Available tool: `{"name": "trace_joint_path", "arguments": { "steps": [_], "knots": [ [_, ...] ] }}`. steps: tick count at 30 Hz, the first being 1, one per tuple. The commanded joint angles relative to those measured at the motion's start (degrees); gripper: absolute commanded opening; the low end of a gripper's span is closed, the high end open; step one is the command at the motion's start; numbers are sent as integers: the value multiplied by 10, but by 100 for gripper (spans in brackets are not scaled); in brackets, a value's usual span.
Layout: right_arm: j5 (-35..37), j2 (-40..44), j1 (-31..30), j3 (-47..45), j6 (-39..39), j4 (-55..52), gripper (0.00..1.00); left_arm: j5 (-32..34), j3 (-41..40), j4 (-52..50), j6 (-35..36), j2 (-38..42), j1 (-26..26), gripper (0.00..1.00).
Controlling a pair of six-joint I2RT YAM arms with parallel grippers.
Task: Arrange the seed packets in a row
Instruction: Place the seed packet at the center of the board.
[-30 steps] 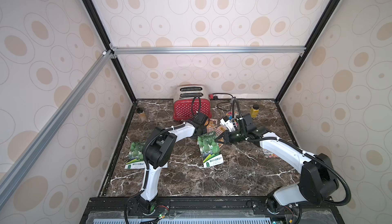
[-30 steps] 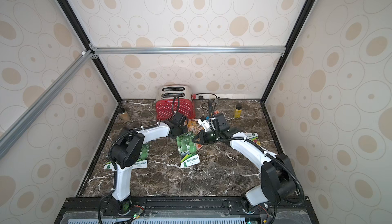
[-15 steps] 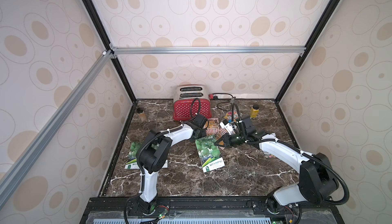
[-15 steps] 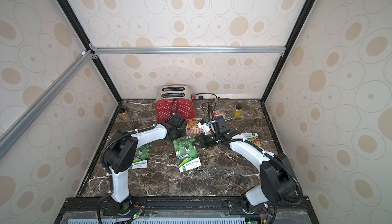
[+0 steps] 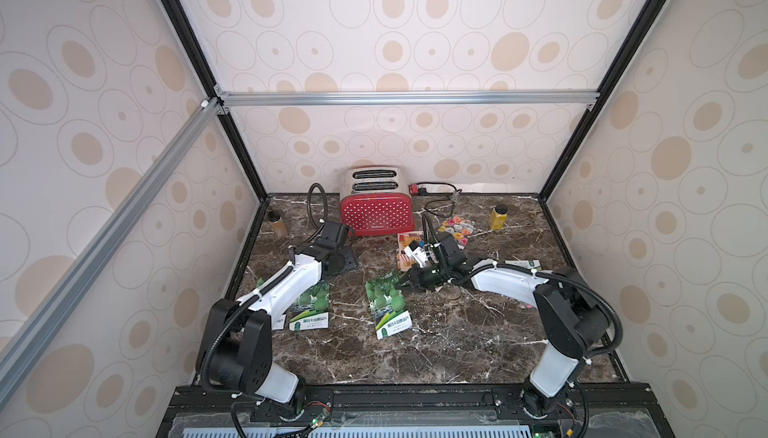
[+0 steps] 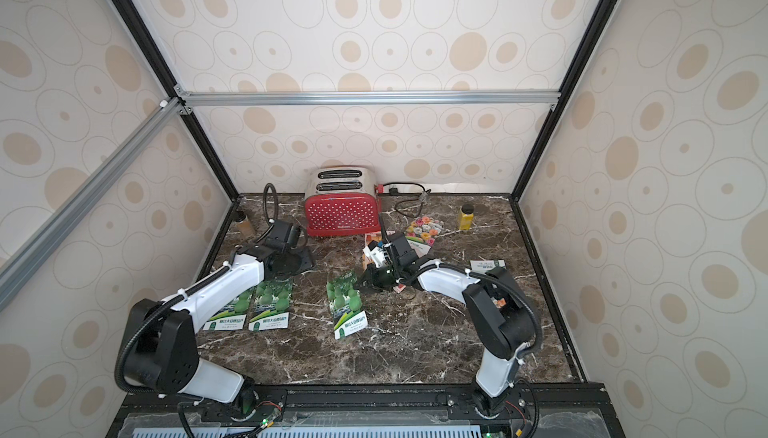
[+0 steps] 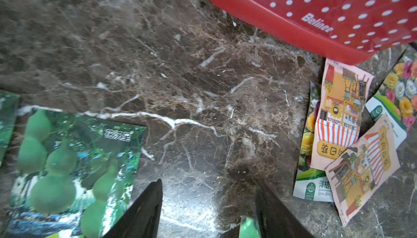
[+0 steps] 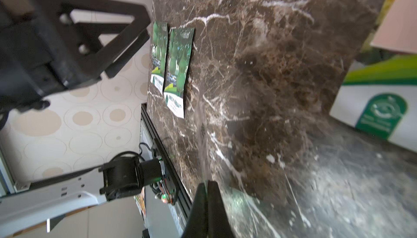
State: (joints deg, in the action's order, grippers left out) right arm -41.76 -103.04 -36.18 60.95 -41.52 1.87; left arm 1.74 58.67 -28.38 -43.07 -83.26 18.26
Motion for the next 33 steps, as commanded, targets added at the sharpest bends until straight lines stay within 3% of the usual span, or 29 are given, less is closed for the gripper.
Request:
{"name": "trace_joint_path", "arguments": {
  "steps": [1, 12, 25, 33],
  "knots": [
    [19, -54, -13, 32, -88, 108, 0, 4, -12, -18, 10, 35, -15, 67],
    [38, -201, -54, 124, -137, 126, 0, -19, -58, 4, 11, 70, -28, 70],
    [113, -227, -87, 126, -153, 129, 0, -28, -82, 13, 10, 89, -31, 71],
    [117, -247, -90, 153, -167, 135, 0, -27, -88, 11, 11, 96, -32, 72]
  ]
}}
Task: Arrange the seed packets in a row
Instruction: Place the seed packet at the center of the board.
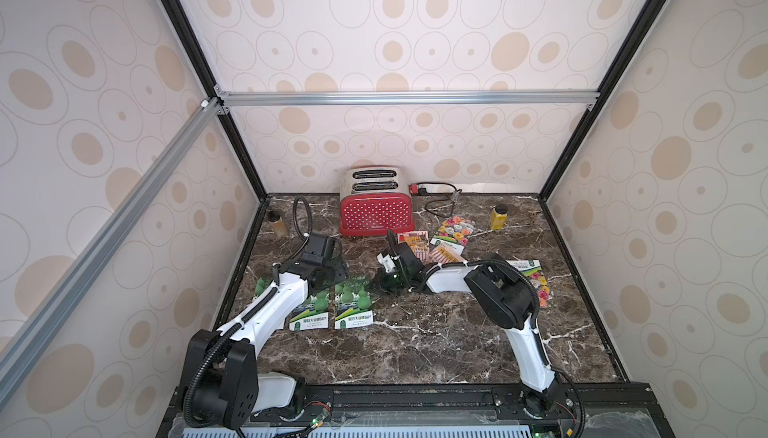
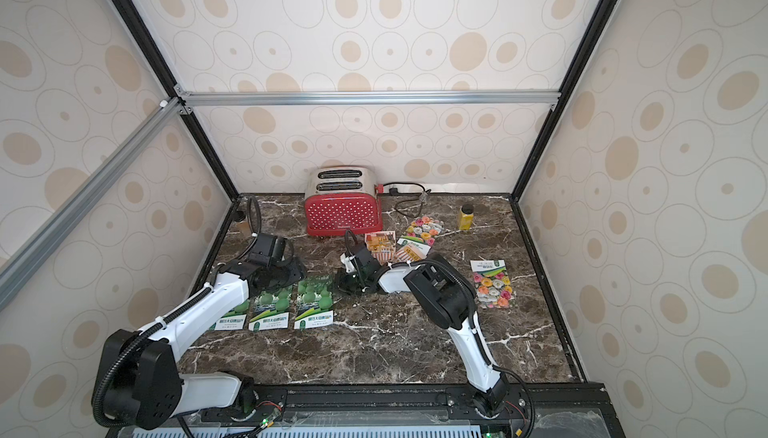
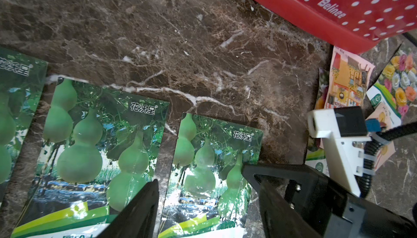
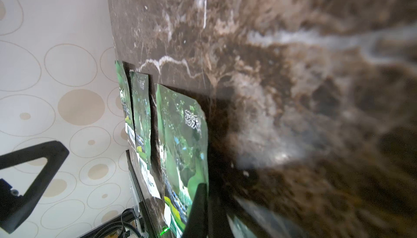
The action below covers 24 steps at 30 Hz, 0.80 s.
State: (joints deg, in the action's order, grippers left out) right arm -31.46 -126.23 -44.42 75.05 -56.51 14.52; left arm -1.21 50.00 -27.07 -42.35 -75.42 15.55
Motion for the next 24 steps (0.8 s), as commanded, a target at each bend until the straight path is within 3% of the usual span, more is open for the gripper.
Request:
{"name": "trace_joint_path", "arguments": {
  "steps": [1, 14, 24],
  "knots": [
    [16, -16, -9, 10, -20, 14, 0, 2, -2, -1, 4, 18, -5, 72],
    [8, -31, -11, 30, -8, -9, 1, -1, 0, 3, 7, 6, -6, 72],
    [21, -11, -12, 33, 27, -75, 20, -8, 0, 12, 9, -11, -6, 72]
  ]
}}
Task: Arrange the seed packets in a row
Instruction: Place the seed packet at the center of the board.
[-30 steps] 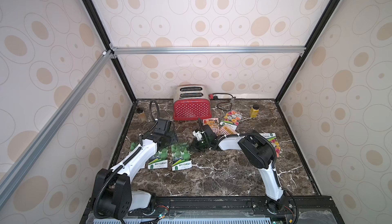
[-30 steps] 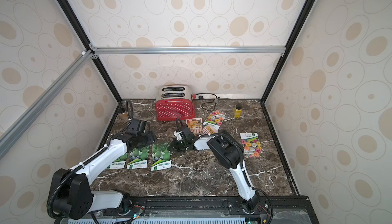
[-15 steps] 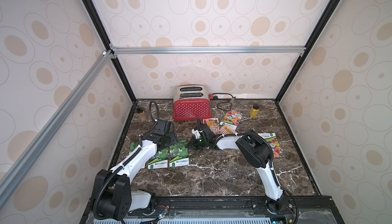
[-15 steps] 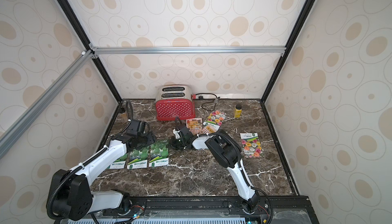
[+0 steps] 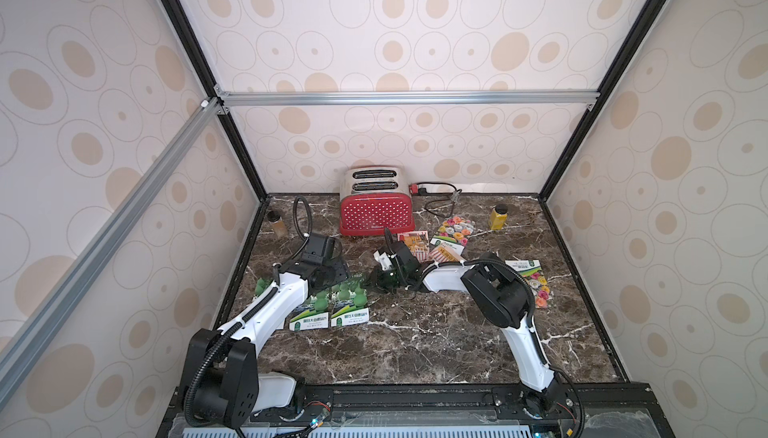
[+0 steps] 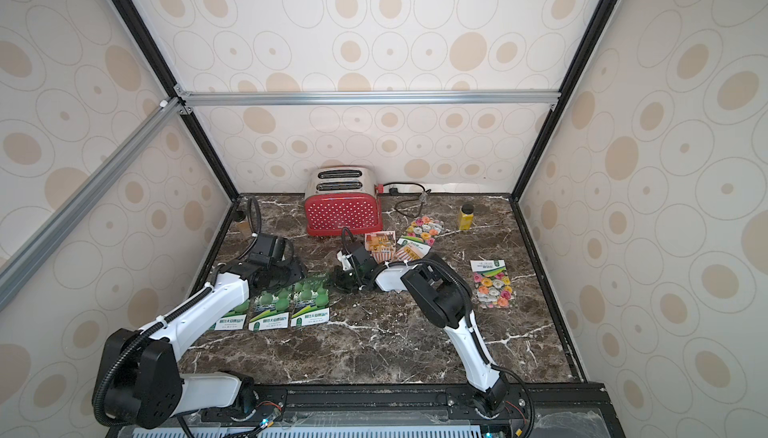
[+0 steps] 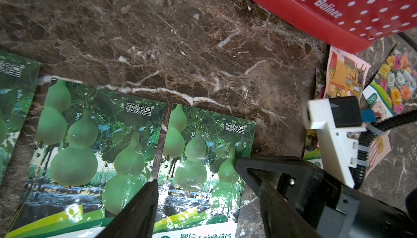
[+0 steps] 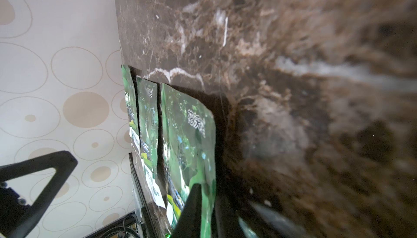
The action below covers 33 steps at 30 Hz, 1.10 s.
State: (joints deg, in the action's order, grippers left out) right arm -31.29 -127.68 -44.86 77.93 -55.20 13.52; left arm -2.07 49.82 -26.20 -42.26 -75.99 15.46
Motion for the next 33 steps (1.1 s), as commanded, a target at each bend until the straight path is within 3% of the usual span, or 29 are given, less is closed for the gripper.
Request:
{"name": "trace_joint_path", "arguments": {
  "steps": [1, 17, 25, 27, 33],
  "knots": [
    [22, 6, -8, 4, 17, -69, 24, 0, 2, 3, 8, -6, -5, 72],
    [117, 71, -24, -22, 52, -169, 42, -5, 6, 9, 5, -10, -5, 72],
    [226, 177, -29, -6, 172, -321, 48, -44, 27, 49, 23, -24, -1, 72],
    [267, 218, -22, -15, 191, -360, 50, -42, 54, 50, 34, -39, 16, 72],
    [263, 355, 86, -136, 186, -357, 52, -35, 201, 39, 66, -174, 110, 70]
  ]
}}
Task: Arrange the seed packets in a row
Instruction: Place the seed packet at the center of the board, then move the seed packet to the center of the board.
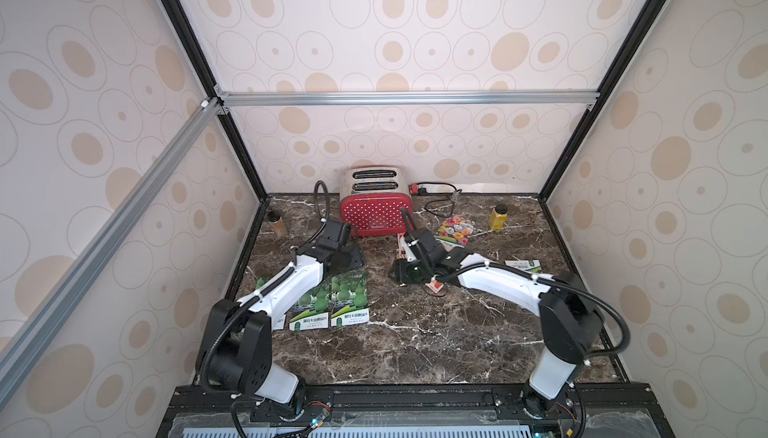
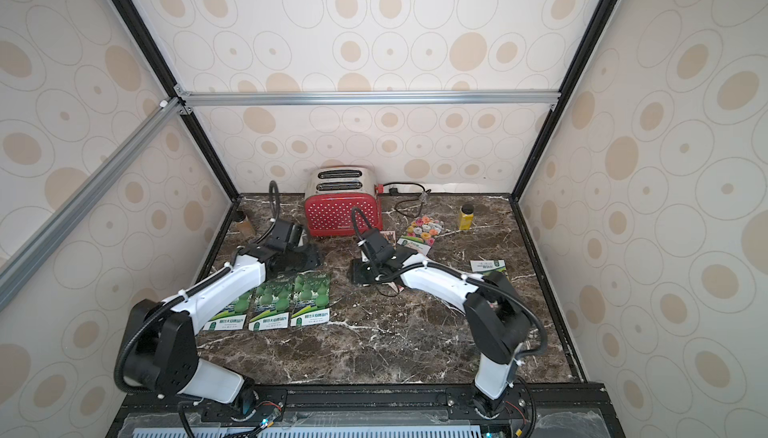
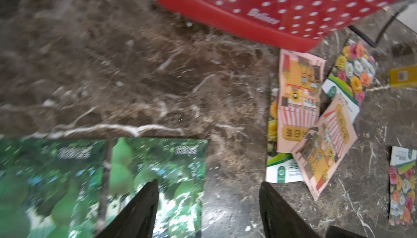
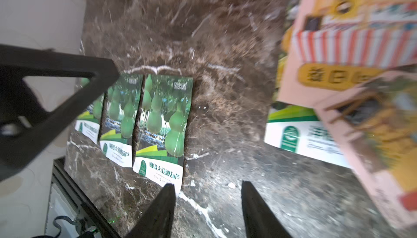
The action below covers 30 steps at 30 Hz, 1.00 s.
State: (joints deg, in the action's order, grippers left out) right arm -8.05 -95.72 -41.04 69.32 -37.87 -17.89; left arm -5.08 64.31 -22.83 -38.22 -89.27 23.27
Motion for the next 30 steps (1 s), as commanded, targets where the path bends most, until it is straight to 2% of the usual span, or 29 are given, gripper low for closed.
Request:
{"name": "trace_joint_path", "arguments": {
  "steps": [1, 8, 14, 17, 22, 24, 27, 30],
  "knots": [
    [20, 57, 76, -77, 11, -36, 53, -5, 80, 9, 30, -67, 47, 68],
    [-70, 188, 256, -218, 25, -9, 55, -14, 202, 0, 42, -188, 103, 70],
    [-90, 225, 365, -255, 48, -28, 55, -24, 288, -19, 51, -254, 135, 70],
    [-83, 217, 414, -258, 59, -40, 55, -32, 350, -25, 64, -296, 162, 70],
    [-65, 176, 497, -238, 84, -69, 56, -69, 510, -69, 73, -415, 210, 70],
    [-38, 160, 527, -225, 94, -87, 57, -88, 561, -79, 72, -458, 225, 70],
    [-36, 158, 568, -231, 96, -92, 58, -107, 614, -84, 70, -500, 242, 70],
    [8, 168, 576, -234, 105, -114, 61, -123, 653, -85, 68, -530, 254, 71]
  ]
}}
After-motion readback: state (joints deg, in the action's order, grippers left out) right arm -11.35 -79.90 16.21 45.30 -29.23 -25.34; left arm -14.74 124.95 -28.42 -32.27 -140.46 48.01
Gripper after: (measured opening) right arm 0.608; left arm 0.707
